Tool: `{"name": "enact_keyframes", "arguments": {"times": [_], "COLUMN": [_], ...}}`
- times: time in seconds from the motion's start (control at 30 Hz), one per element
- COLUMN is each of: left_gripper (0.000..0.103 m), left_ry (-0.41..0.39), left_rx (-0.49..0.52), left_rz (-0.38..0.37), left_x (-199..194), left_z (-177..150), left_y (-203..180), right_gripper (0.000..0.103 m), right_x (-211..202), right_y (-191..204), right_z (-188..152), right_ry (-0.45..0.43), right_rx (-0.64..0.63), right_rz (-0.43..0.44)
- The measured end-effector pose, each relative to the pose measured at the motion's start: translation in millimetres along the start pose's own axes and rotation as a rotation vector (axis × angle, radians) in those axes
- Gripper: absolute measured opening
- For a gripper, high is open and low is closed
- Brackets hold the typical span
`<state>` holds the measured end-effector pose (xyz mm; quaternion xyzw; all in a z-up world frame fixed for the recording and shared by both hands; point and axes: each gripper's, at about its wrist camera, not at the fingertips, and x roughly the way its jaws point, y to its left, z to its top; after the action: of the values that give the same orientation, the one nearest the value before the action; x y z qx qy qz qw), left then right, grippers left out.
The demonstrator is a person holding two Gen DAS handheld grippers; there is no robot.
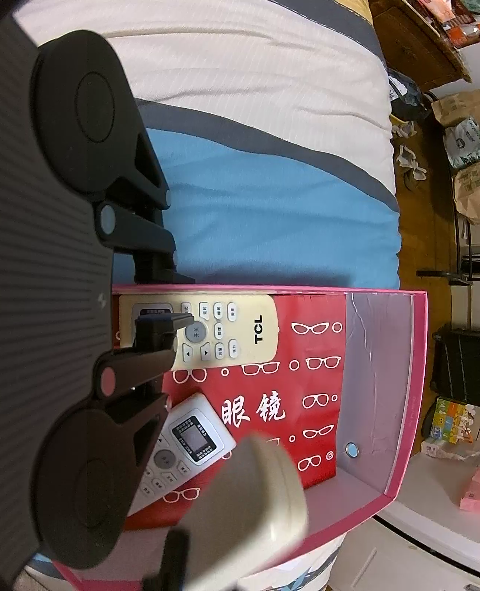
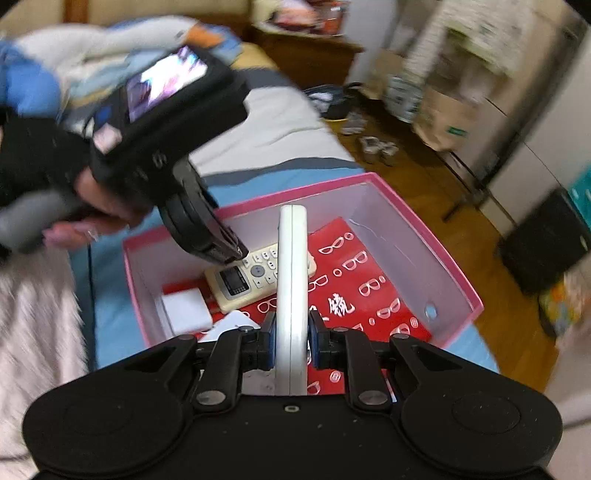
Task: Organize rigid objects
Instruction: 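Carry the long white remote into the pink box with the right gripper, then drop the remote beside the cream remote and open the right gripper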
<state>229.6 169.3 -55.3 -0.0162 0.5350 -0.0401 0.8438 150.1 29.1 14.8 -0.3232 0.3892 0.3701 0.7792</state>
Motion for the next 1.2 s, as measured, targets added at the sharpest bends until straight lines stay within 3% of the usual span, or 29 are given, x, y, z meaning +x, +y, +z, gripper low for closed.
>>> {"name": "enact_keyframes", "arguments": {"times": [0.13, 0.43, 0.6, 0.63, 0.67, 0.7, 0.73, 0.77, 0.97, 1.2], "left_gripper": [0.012, 0.012, 0.012, 0.012, 0.012, 0.012, 0.012, 0.012, 0.012, 0.011], "left_ry": [-0.002, 0.001, -0.006, -0.006, -0.006, -0.006, -0.007, -0.009, -0.008, -0.002], "left_rx": [0.002, -0.008, 0.008, 0.010, 0.008, 0.004, -0.001, -0.003, -0.005, -0.008], "left_rz": [-0.004, -0.014, -0.009, -0.008, -0.009, -0.012, -0.016, -0.017, -0.014, -0.001], "left_x": [1.0, 4.6, 6.2, 6.5, 6.9, 6.9, 6.8, 5.8, 5.0, 5.5], "left_z": [0.3, 2.3, 1.4, 1.3, 1.2, 1.1, 1.2, 0.4, 0.8, 2.4], "left_y": [1.1, 3.1, 1.3, 1.0, 1.3, 2.2, 2.9, 2.6, 1.3, -0.9], "right_gripper": [0.020, 0.019, 0.018, 0.019, 0.032, 0.042, 0.061, 0.064, 0.064, 0.067], "right_x": [24.4, 75.1, 83.7, 81.9, 78.6, 72.8, 64.4, 55.1, -12.9, -88.9], "right_y": [8.4, 20.5, 27.5, 28.4, 28.5, 28.7, 28.2, 27.0, -0.6, -41.6], "right_z": [5.0, 7.7, 0.1, -1.6, -2.6, -3.8, -5.1, -5.9, -12.2, -44.0], "right_ry": [0.046, 0.157, 0.207, 0.212, 0.205, 0.185, 0.159, 0.139, -0.018, -0.229], "right_rx": [-0.143, -0.450, -0.537, -0.544, -0.547, -0.539, -0.511, -0.469, -0.122, 0.256], "right_rz": [-0.052, -0.266, -0.267, -0.260, -0.253, -0.245, -0.235, -0.219, -0.119, -0.039]}}
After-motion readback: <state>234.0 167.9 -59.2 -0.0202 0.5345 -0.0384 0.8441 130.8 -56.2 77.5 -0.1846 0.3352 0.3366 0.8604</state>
